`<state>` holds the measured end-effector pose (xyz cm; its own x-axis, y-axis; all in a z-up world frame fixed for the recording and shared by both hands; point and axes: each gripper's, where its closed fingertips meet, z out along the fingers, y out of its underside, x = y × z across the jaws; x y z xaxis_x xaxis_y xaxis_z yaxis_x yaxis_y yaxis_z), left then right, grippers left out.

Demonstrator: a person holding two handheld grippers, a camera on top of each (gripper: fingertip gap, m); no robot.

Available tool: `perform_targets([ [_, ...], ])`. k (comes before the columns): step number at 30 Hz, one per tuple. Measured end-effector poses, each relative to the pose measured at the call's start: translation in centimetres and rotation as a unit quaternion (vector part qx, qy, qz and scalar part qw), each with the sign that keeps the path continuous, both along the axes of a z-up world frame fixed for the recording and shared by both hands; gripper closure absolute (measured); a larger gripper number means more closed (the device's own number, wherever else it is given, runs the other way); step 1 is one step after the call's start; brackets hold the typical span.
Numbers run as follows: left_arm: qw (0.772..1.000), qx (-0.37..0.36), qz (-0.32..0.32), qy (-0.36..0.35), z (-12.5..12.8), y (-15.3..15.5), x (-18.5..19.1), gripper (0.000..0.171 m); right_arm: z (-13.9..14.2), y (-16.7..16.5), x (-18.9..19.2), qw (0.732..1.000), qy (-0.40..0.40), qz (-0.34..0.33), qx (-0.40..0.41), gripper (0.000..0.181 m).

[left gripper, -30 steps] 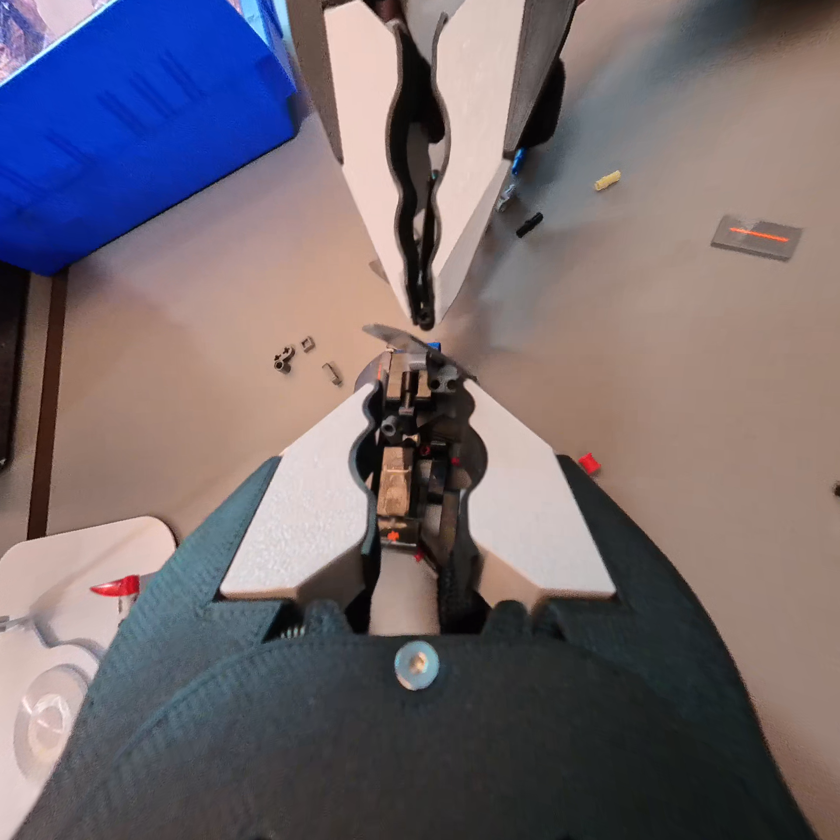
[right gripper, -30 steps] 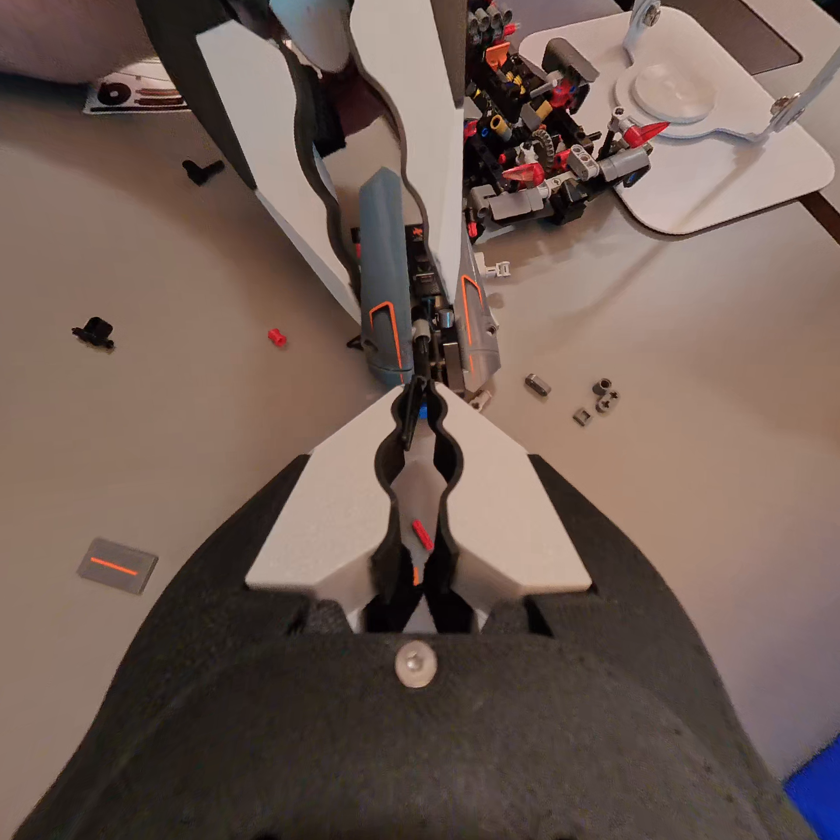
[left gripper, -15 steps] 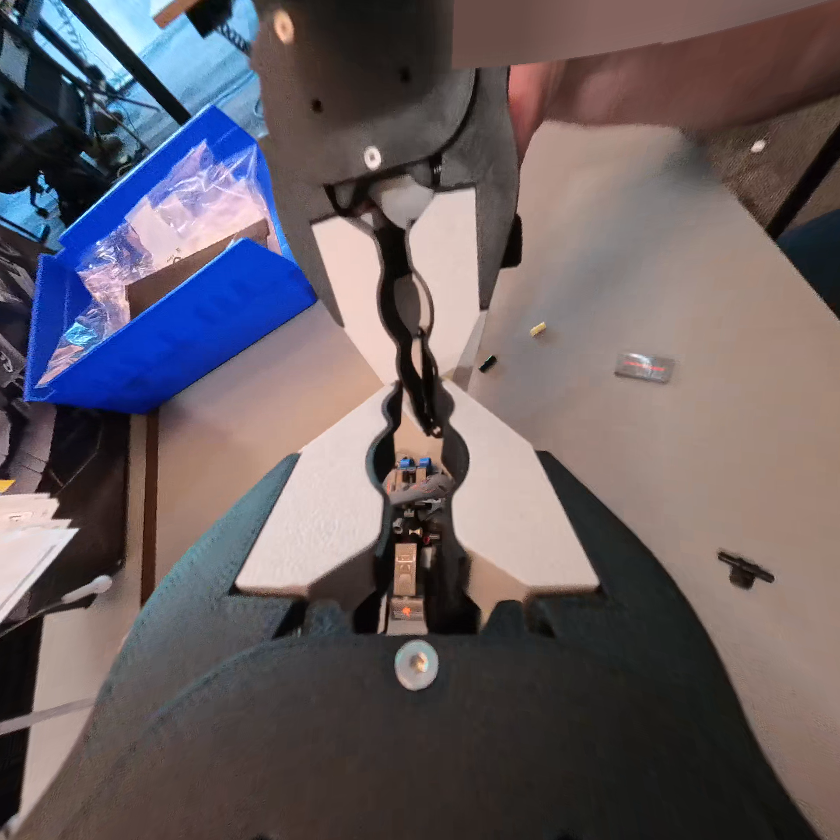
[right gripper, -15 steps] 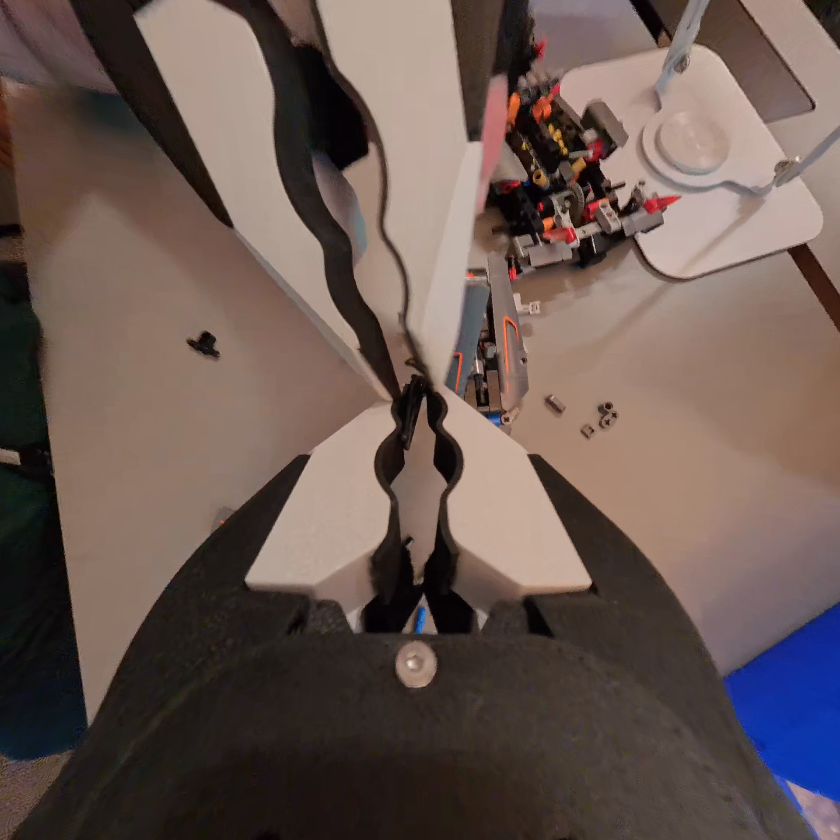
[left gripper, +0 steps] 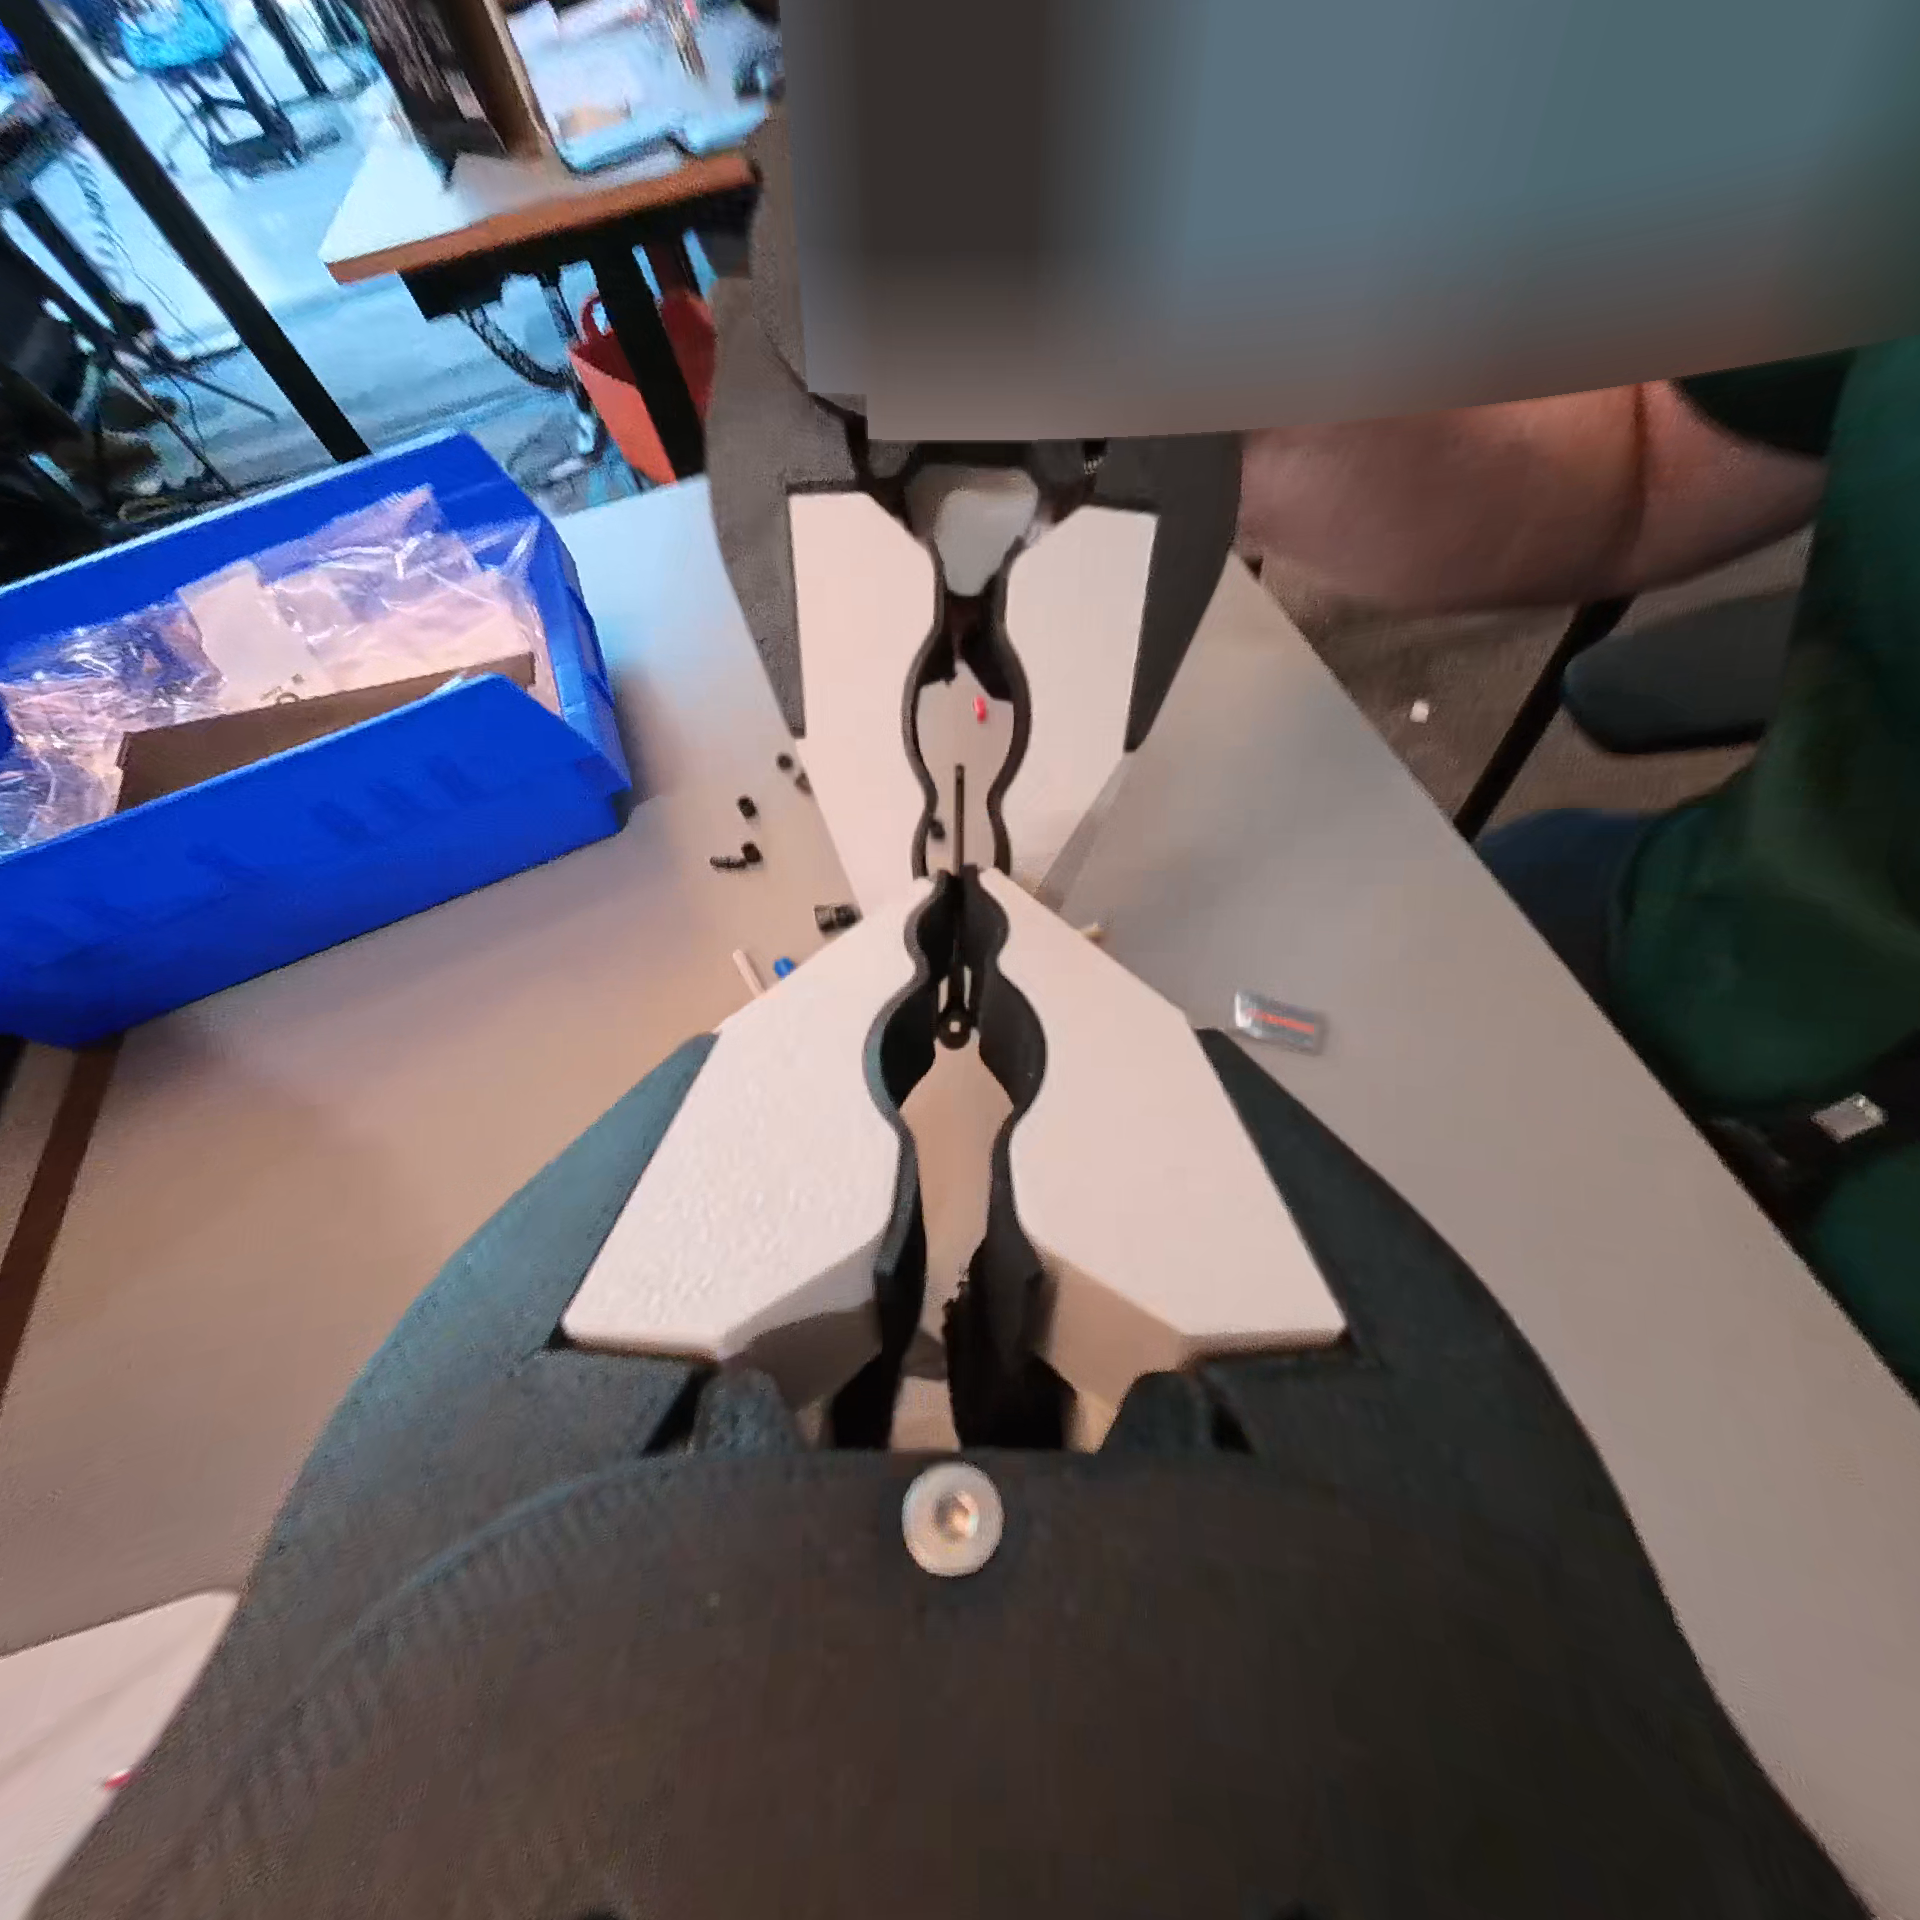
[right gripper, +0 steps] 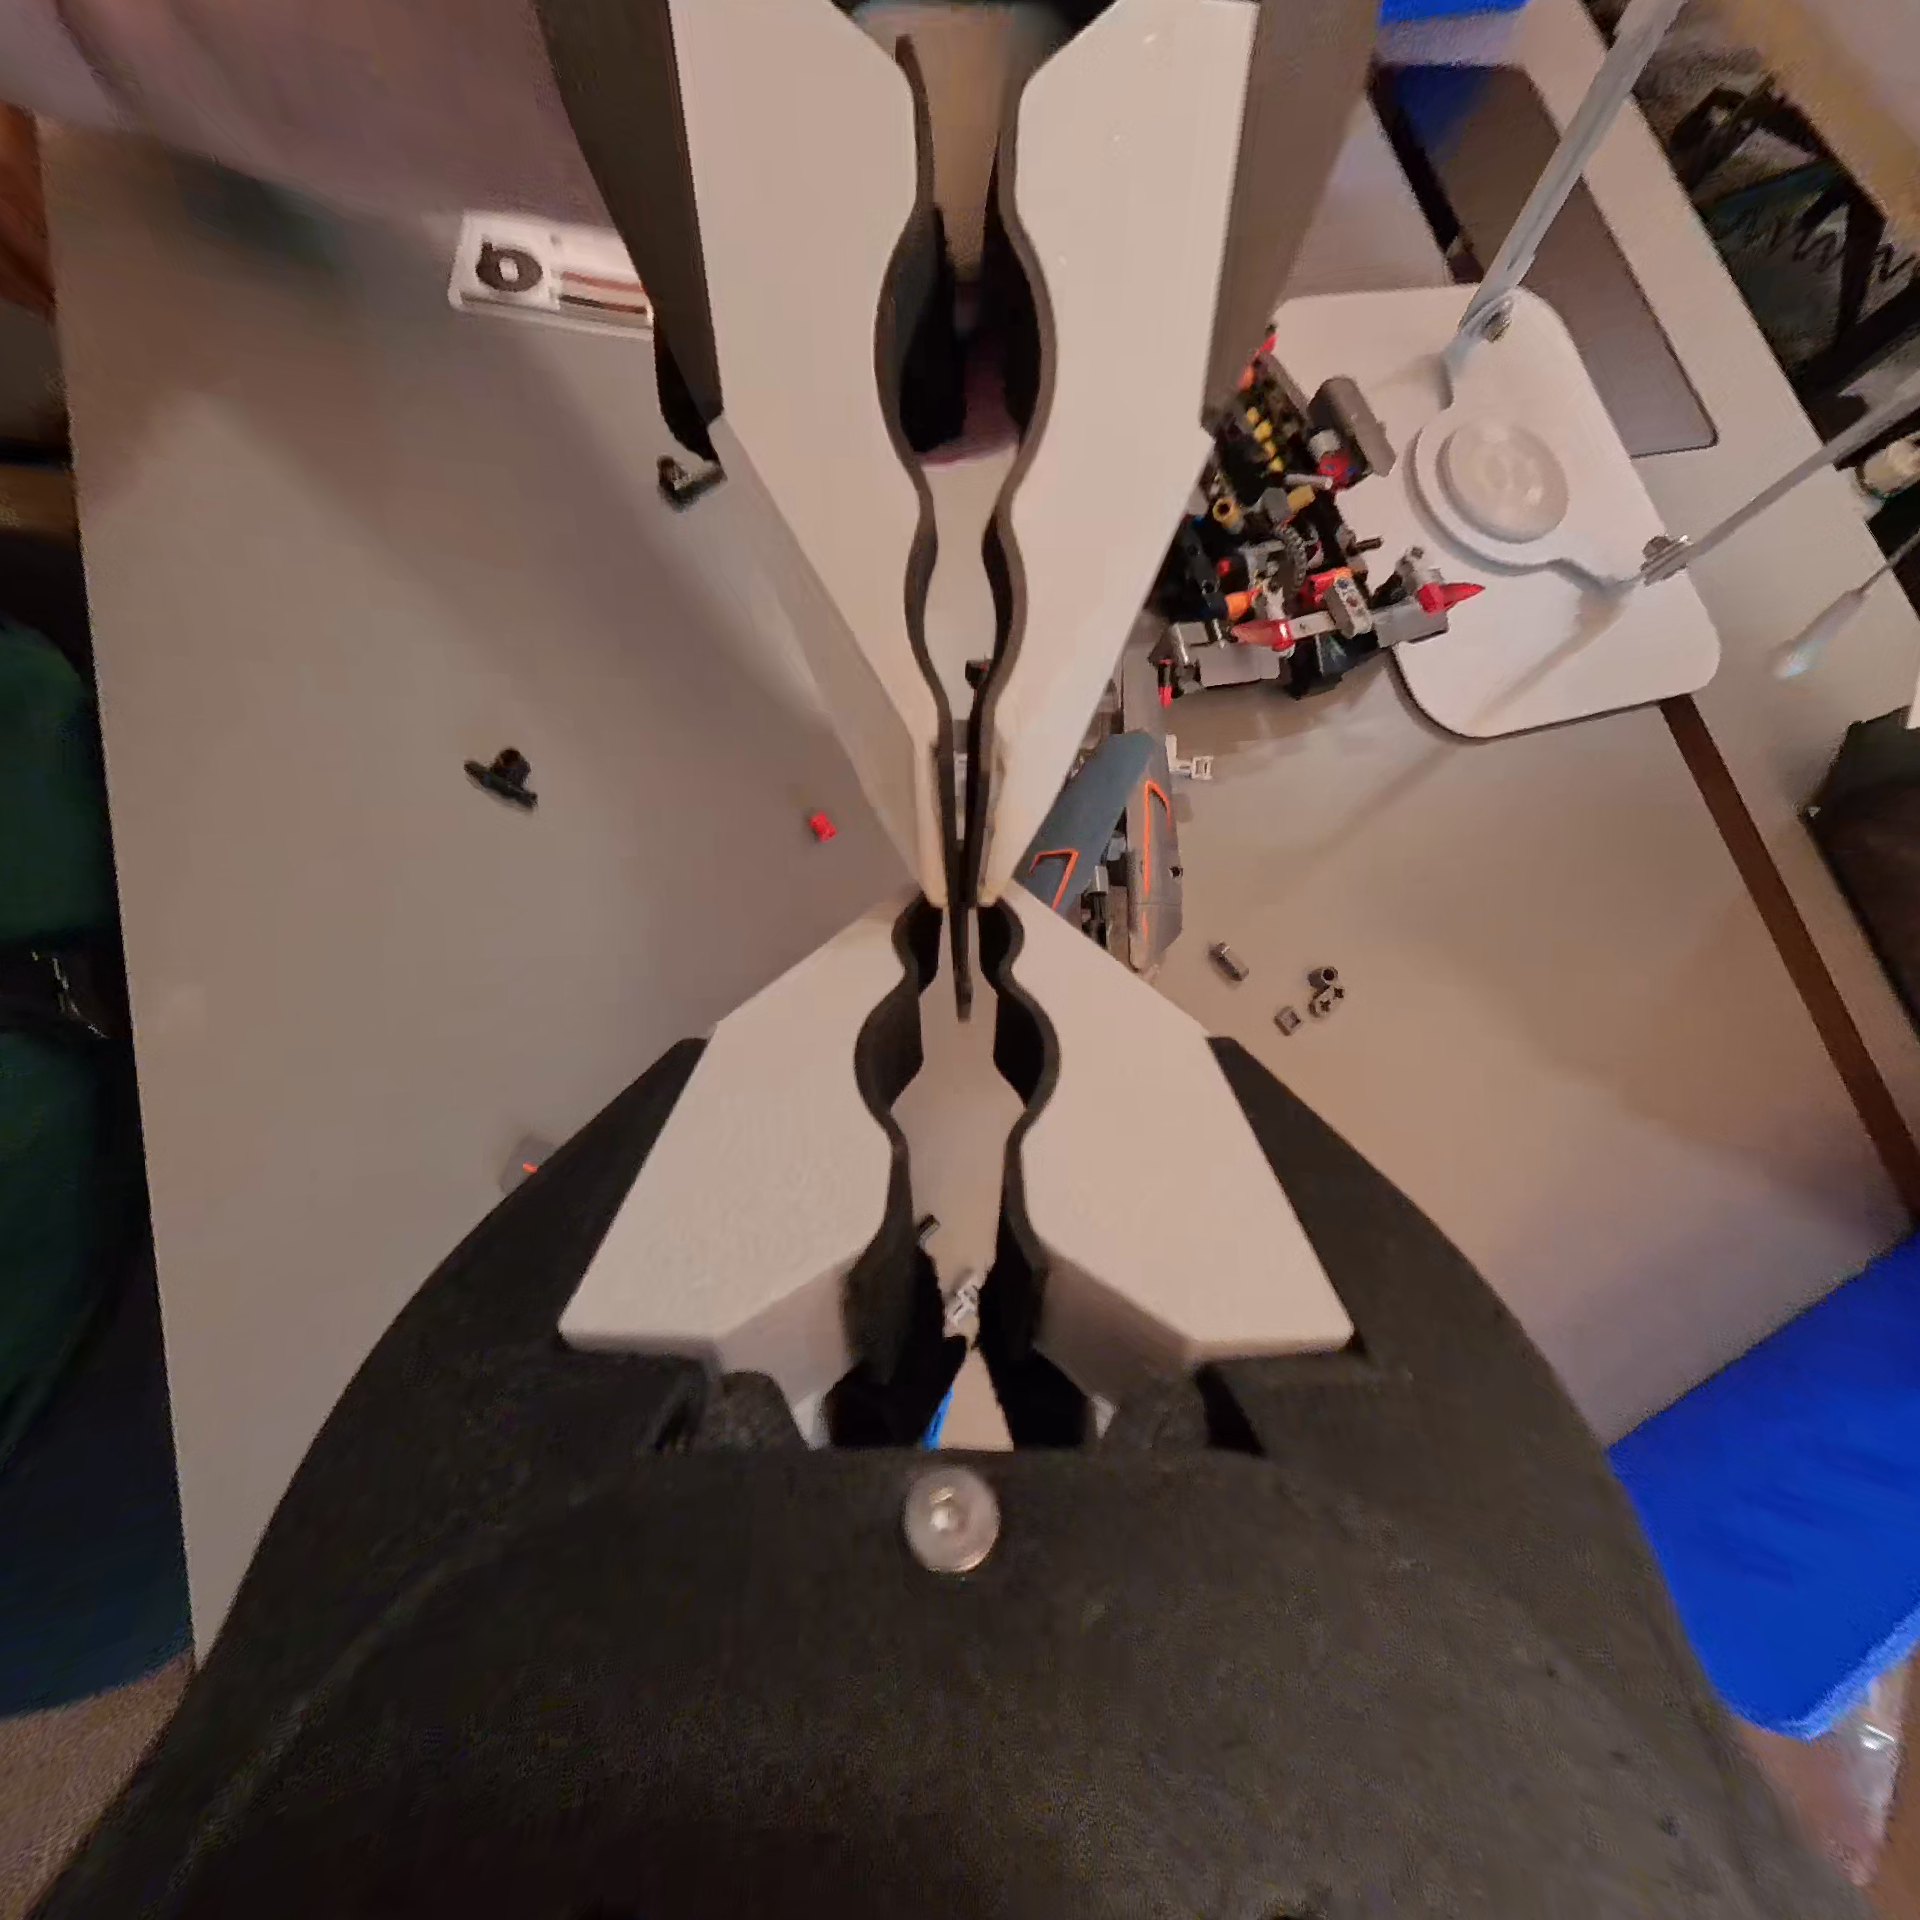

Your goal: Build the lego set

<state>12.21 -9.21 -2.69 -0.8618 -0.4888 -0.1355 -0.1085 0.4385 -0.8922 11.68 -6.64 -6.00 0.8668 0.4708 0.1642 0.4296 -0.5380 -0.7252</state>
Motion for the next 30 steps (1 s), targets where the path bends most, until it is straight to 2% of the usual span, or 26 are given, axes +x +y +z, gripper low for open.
perform_targets([
  [3,0.997,-0.072,0.008,0.001,1.4,0.5,0.1,0.171,0.6,-0.1,0.6,0.999,0.042,-0.015,0.03,0.166],
  [6,0.988,-0.152,0.012,0.003,2.9,1.2,0.2,0.171,1.8,0.1,0.9,0.989,0.123,-0.027,0.073,0.178],
  [10,0.978,-0.208,0.007,0.007,3.5,1.7,0.2,0.171,2.8,0.1,0.7,0.974,0.203,-0.014,0.098,0.174],
  [16,0.972,-0.234,0.015,-0.012,4.2,2.5,0.4,0.171,2.7,0.1,0.0,0.959,0.267,-0.004,0.098,0.167],
  [20,0.966,-0.259,0.012,-0.016,4.5,2.6,0.5,0.171,4.0,0.6,-0.5,0.941,0.311,-0.002,0.133,0.176],
  [25,0.958,-0.285,0.012,-0.022,5.0,3.0,0.5,0.171,4.6,0.6,0.0,0.925,0.346,-0.006,0.154,0.176],
  [30,0.957,-0.291,0.004,-0.021,4.4,3.4,0.1,0.171,4.1,0.4,0.6,0.931,0.333,-0.014,0.148,0.176],
])
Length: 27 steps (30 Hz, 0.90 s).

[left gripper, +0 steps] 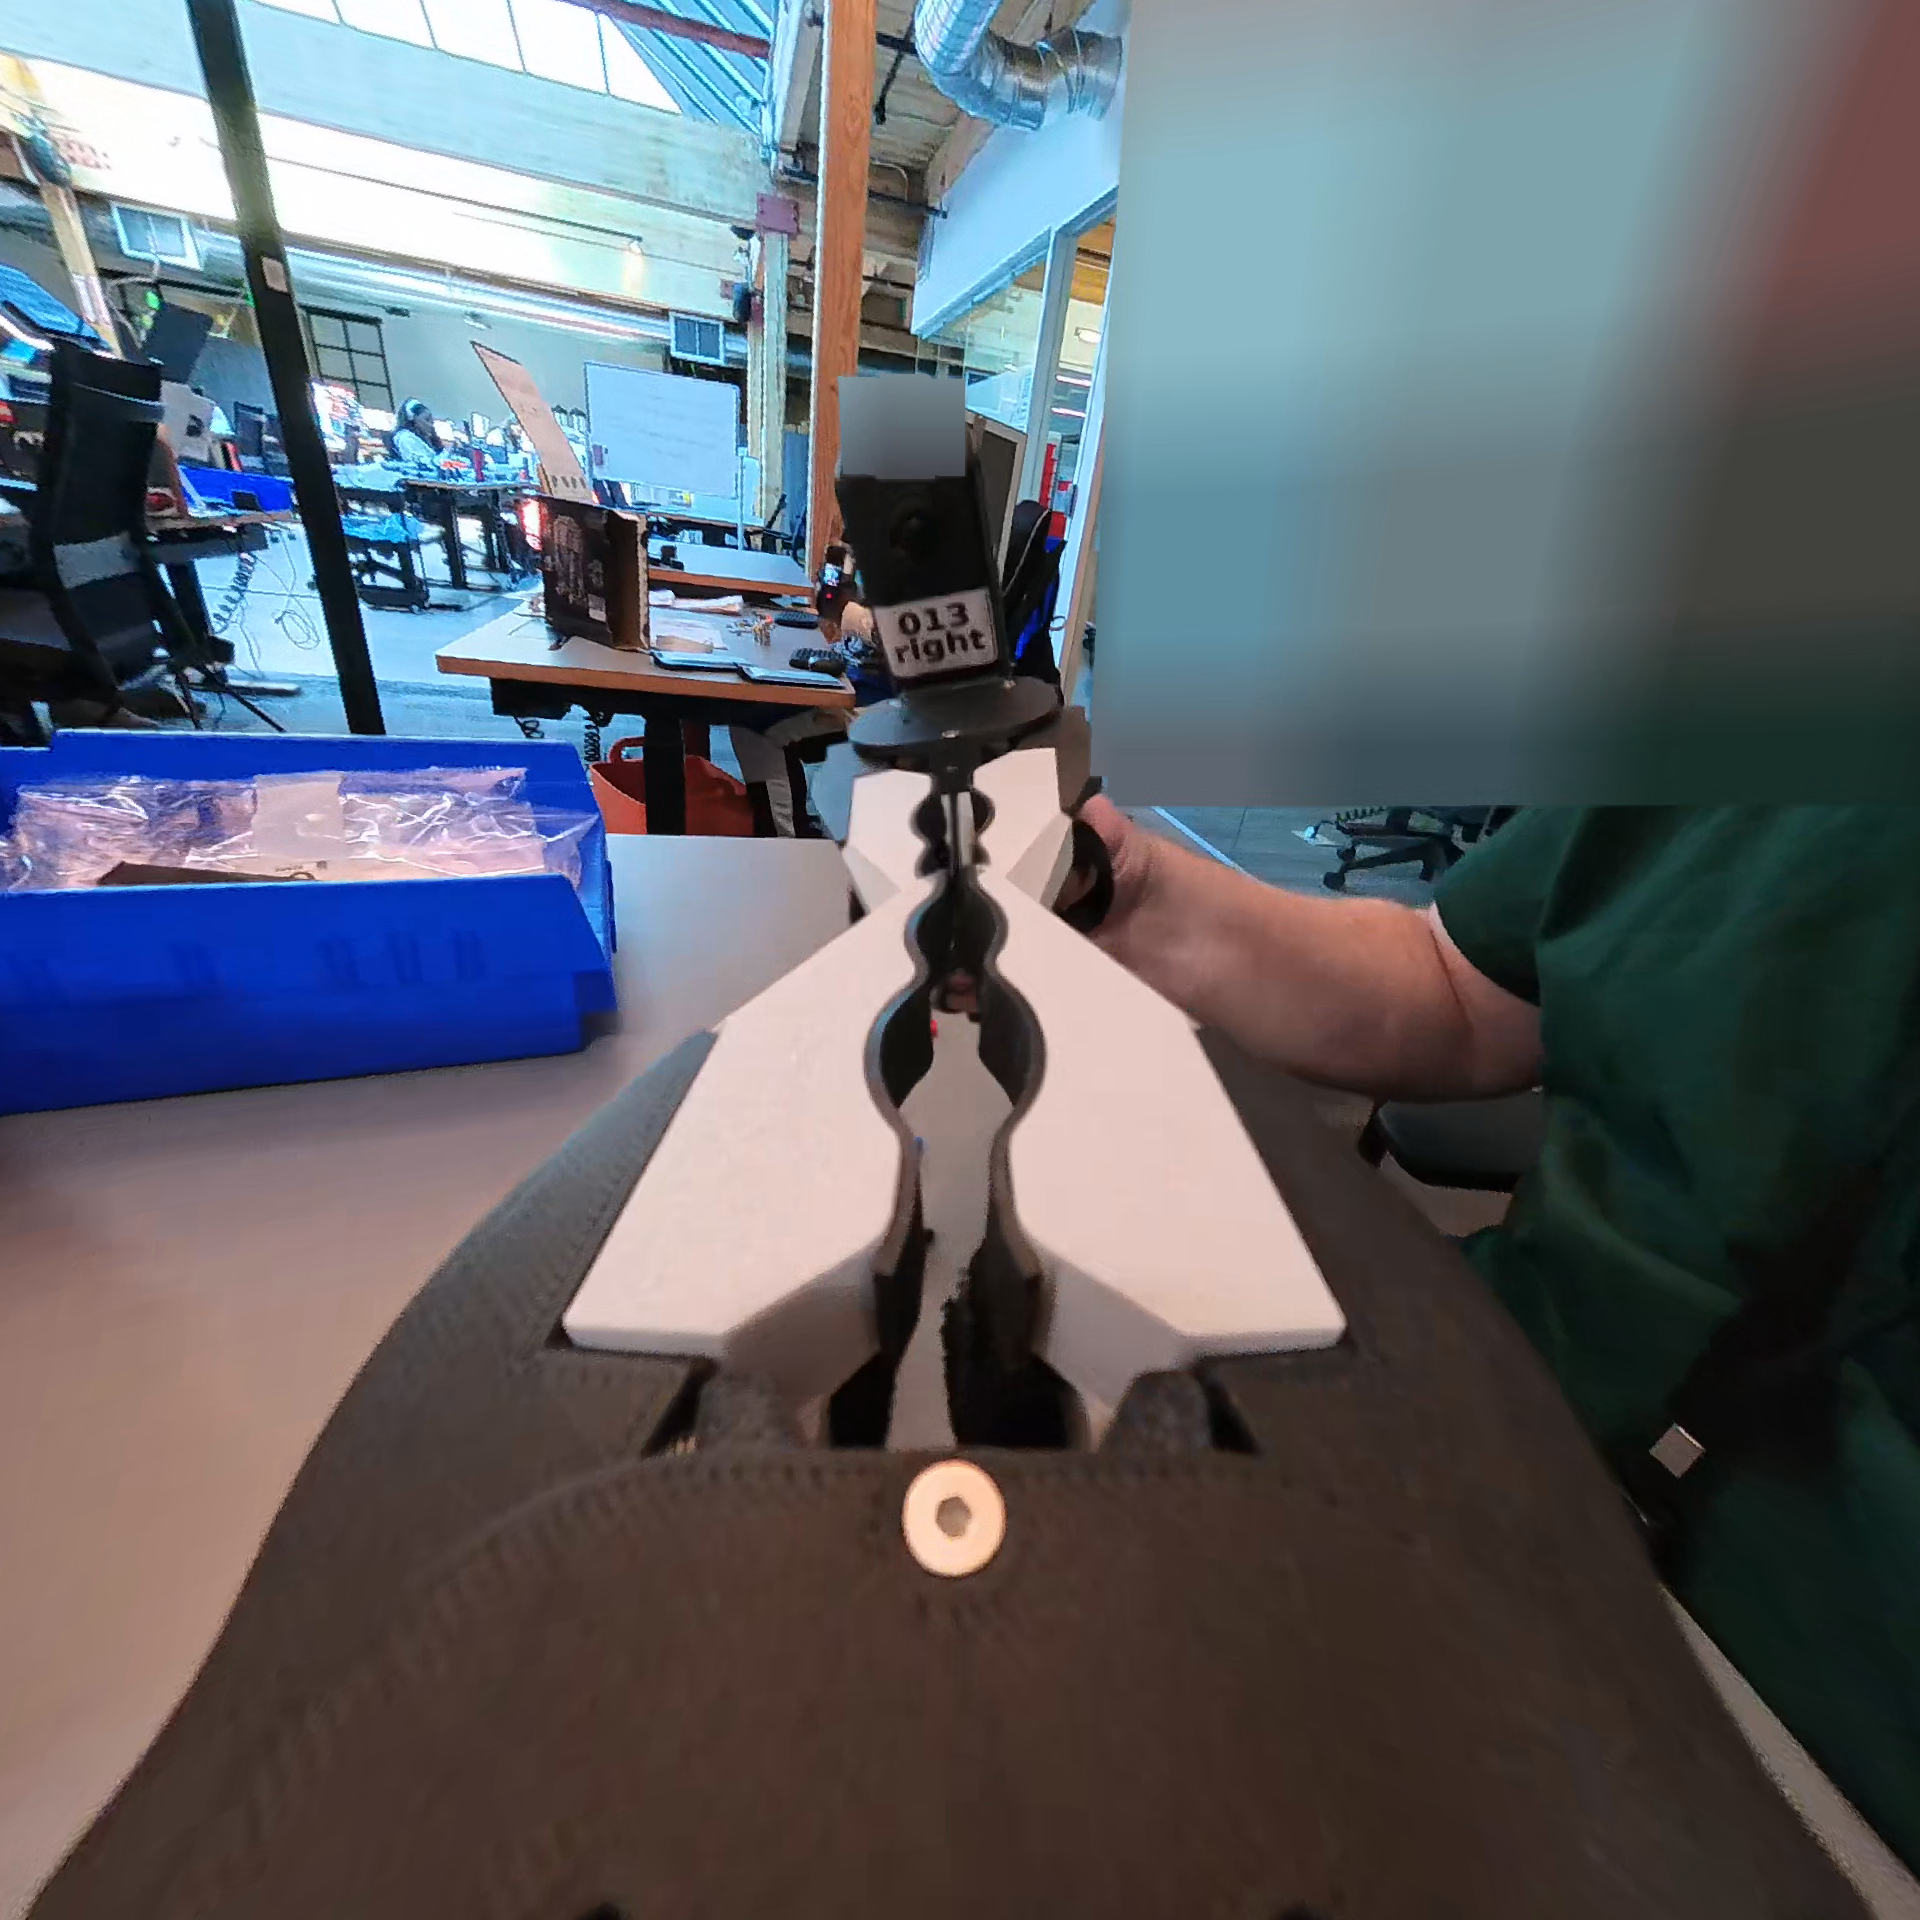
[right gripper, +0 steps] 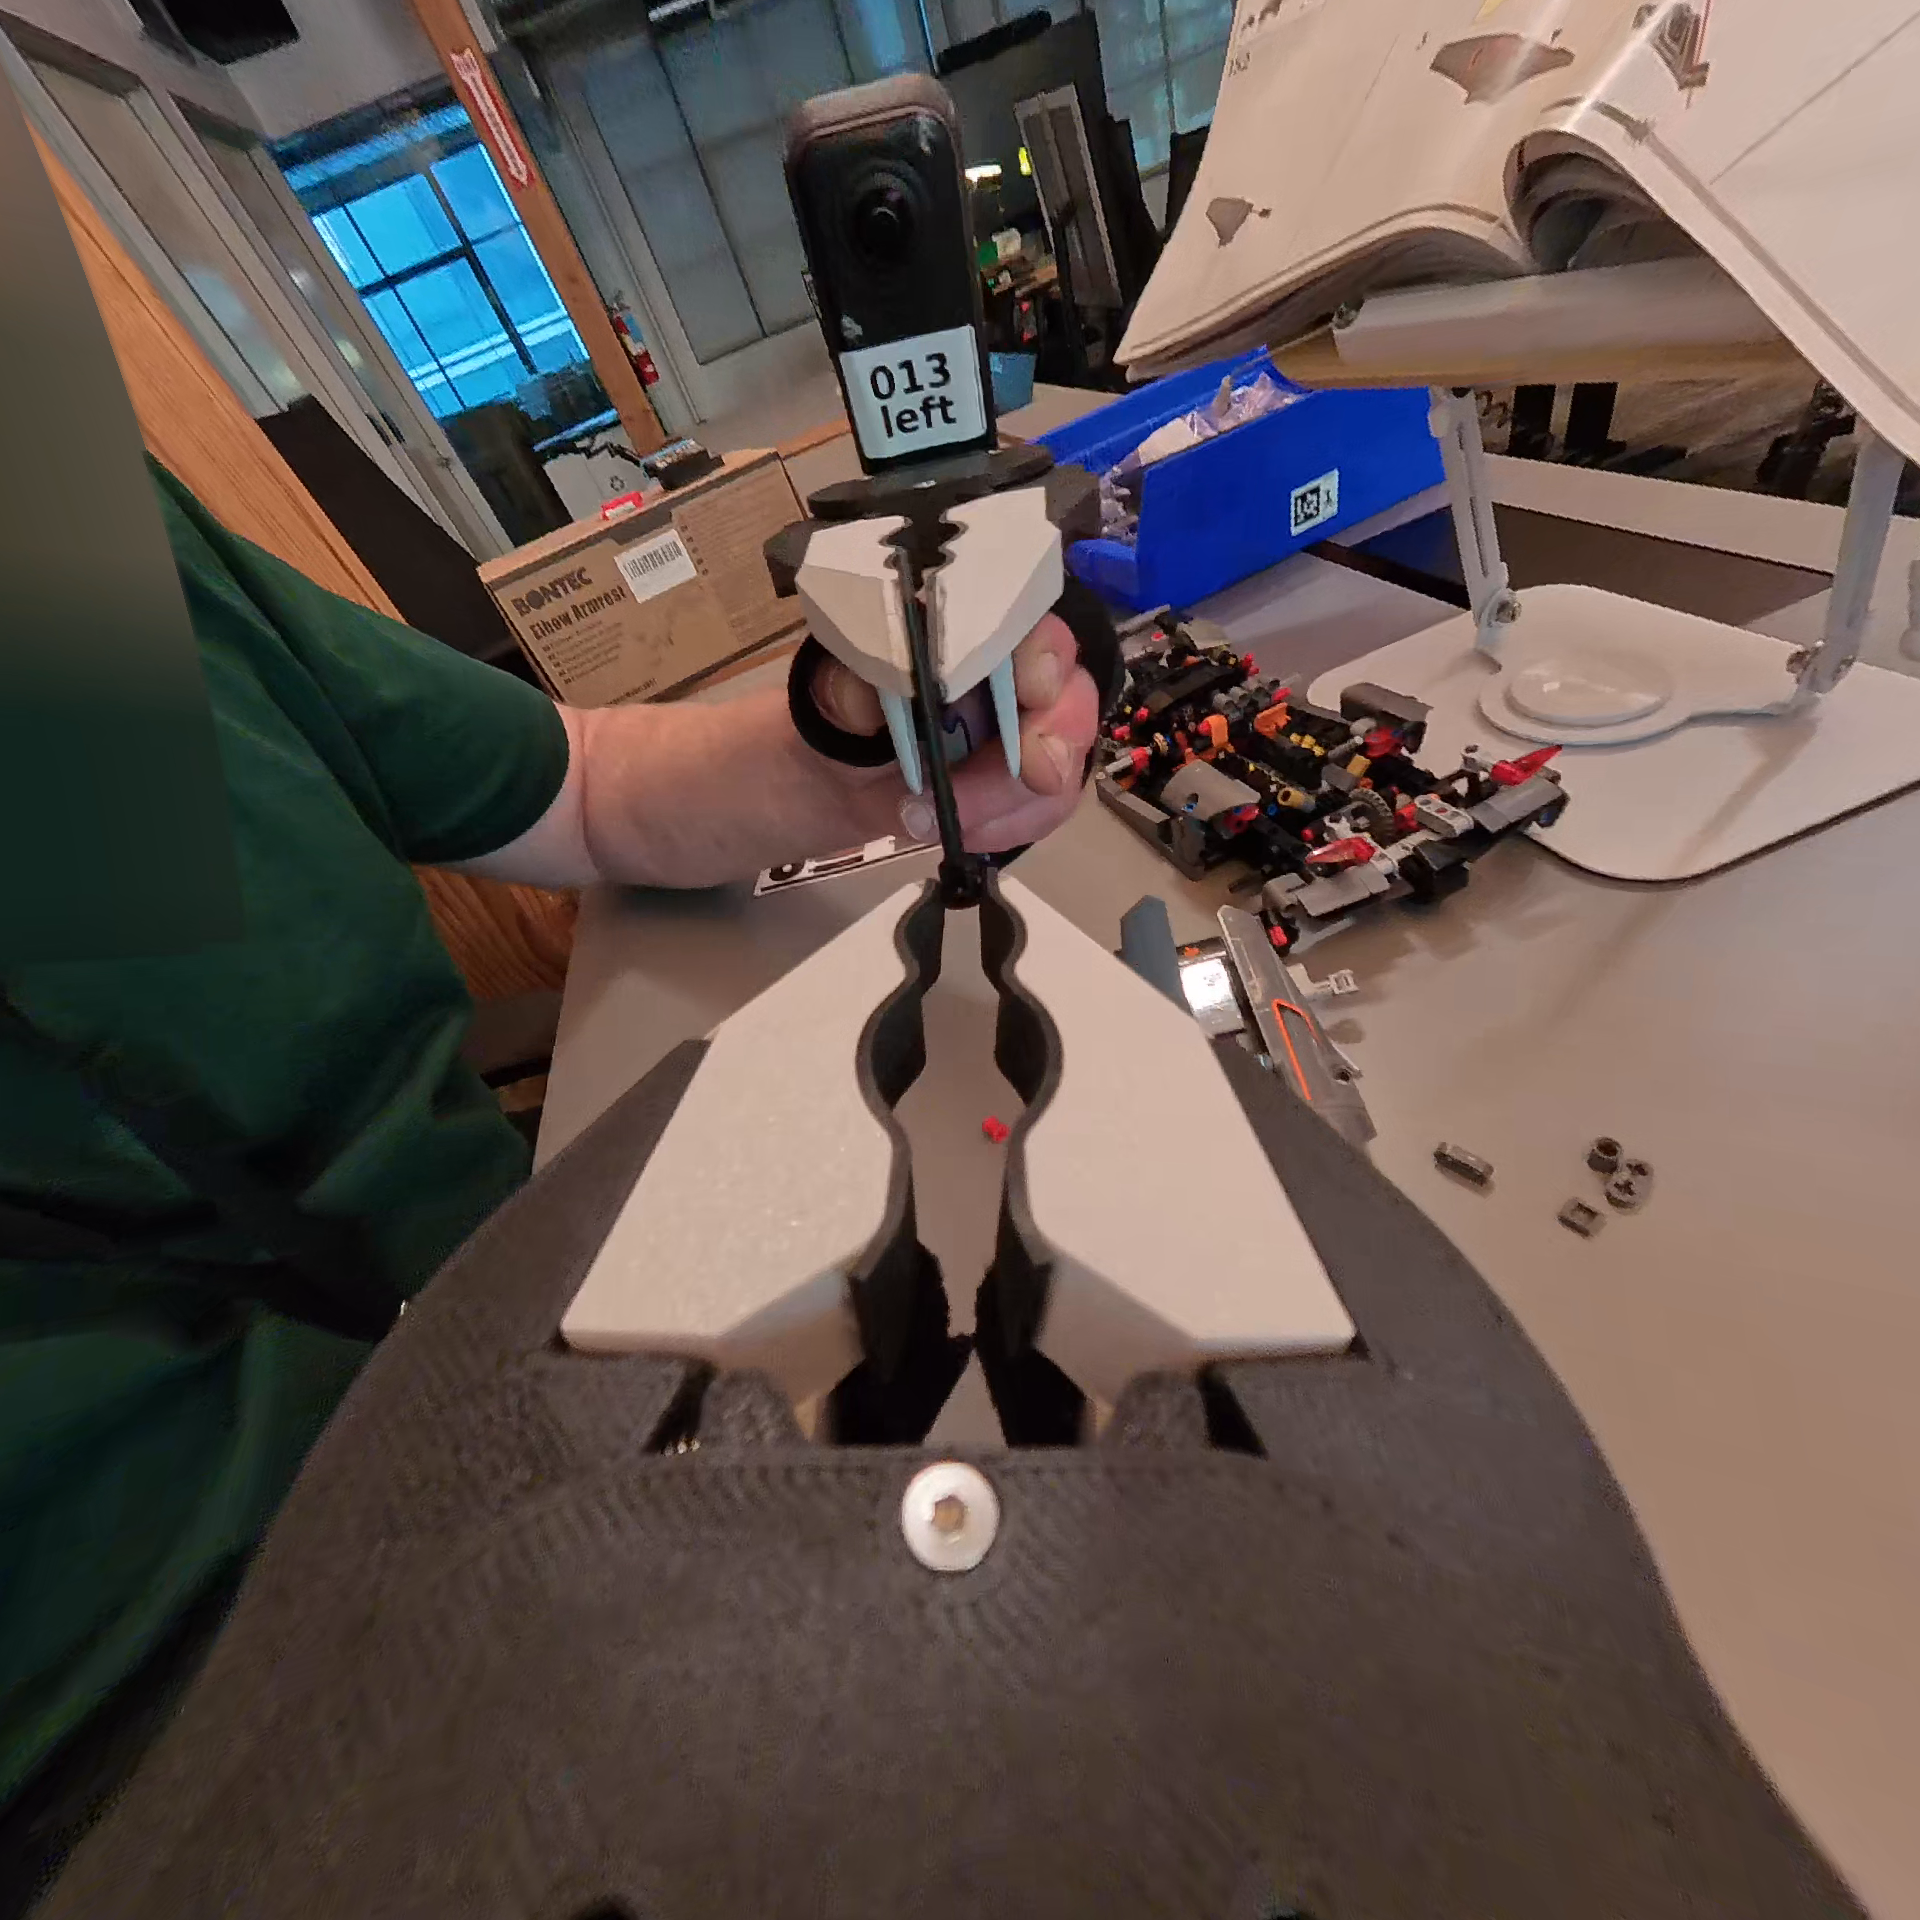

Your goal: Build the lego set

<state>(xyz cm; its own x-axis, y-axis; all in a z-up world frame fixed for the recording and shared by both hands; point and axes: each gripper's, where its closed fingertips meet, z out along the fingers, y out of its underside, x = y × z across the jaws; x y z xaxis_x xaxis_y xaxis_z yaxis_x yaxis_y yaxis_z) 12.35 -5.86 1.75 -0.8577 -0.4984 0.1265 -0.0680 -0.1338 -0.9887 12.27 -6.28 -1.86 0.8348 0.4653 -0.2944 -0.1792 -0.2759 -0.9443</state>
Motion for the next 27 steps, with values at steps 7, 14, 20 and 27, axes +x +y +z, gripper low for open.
perform_targets([
  [7,0.998,0.048,0.044,0.02,-2.3,1.5,0.5,0.171,-1.5,0.4,1.1,0.999,-0.031,0.009,-0.041,0.177],
  [14,0.978,0.116,0.154,0.078,-5.6,5.4,0.7,0.152,-5.6,0.9,3.5,0.988,-0.093,0.0,-0.122,0.177],
  [20,0.948,0.249,0.158,0.124,-12.5,6.2,0.4,0.149,-9.1,1.7,3.8,0.978,-0.111,0.019,-0.173,0.177],
  [27,0.942,0.306,0.099,0.094,-14.6,4.9,1.1,0.154,-10.3,2.2,3.6,0.977,-0.099,0.018,-0.186,0.177],
])
